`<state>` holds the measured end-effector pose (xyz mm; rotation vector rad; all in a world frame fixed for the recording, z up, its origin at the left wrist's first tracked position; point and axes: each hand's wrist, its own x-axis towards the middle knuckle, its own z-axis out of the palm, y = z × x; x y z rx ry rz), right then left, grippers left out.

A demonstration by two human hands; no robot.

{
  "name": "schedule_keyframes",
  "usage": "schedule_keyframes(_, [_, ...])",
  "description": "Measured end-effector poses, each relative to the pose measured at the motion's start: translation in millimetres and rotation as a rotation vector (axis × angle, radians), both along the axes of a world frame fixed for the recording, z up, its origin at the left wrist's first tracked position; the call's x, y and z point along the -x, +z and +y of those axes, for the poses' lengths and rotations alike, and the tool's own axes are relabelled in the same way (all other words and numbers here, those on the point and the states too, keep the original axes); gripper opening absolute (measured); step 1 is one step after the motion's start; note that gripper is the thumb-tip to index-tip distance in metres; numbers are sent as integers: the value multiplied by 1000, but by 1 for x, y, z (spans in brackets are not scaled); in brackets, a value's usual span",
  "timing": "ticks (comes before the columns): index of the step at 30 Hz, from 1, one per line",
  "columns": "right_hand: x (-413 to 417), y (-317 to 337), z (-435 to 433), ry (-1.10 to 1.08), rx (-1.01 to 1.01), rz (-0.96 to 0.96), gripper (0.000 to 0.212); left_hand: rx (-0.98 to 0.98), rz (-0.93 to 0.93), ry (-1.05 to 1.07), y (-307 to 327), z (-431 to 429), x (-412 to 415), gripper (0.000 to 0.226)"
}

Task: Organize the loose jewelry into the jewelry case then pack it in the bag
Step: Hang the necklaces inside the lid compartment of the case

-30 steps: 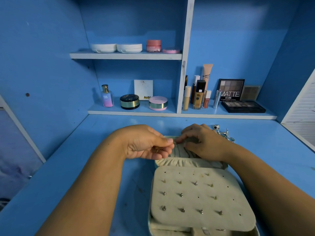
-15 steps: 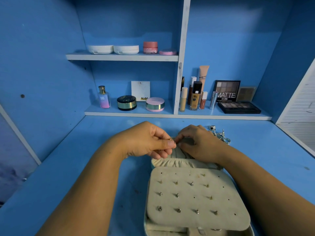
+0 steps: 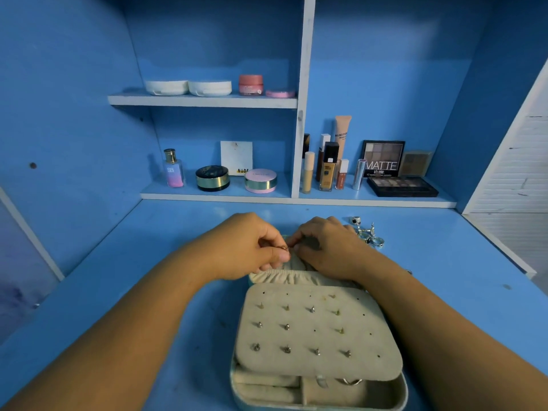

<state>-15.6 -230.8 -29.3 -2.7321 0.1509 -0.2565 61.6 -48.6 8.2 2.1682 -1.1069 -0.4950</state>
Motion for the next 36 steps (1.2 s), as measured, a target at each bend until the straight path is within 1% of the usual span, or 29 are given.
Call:
schedule_keyframes(4, [1,-1,1,4,10,-3,19,-9,-60,-20,-7,13,3,14])
schedule_keyframes(6, [1,-1,2,-1,15,-3,20,0,-59,-36,-12,15,4,17])
schedule_keyframes(9, [2,-1,2,8,22,-32,19,127,-89,-22,-21,14,8,19])
schedule_keyframes(11, [3,1,2,27,18,-52,20,226,-109,16,-28,14,10,16])
schedule_keyframes(15, [8,11,1,118,-71,-31,27,345,-123,-5,-39,10,9,9])
schedule_keyframes(17, [11,13,3,169,-82,17,28,380,-107,6,-42,8,9,13])
schedule_keyframes(19, [11,13,6,201,-87,26,25,401,-92,1,-43,9,8,21])
schedule_keyframes(21, [11,14,9,201,-140,-3,19,408,-73,-6,-43,9,7,27])
schedule_keyframes(23, [10,16,9,197,-201,-32,14,414,-53,4,-44,10,4,23])
schedule_keyframes(25, [11,17,9,208,-199,-43,10,427,-41,-4,-44,9,3,15])
schedule_keyframes(28, [13,17,11,231,-168,-17,7,419,-57,-34,-42,9,7,13])
schedule_keyframes(29, [12,17,11,229,-185,-15,8,414,-73,-38,-41,11,7,15])
schedule_keyframes(32, [13,20,9,224,-217,-52,13,338,-150,-48,-39,16,0,36])
schedule_keyframes(33, [13,21,9,220,-216,-68,16,308,-182,-43,-39,18,-4,38])
schedule_keyframes(36, [16,26,9,195,-202,-81,19,242,-329,-6,-42,21,-12,35])
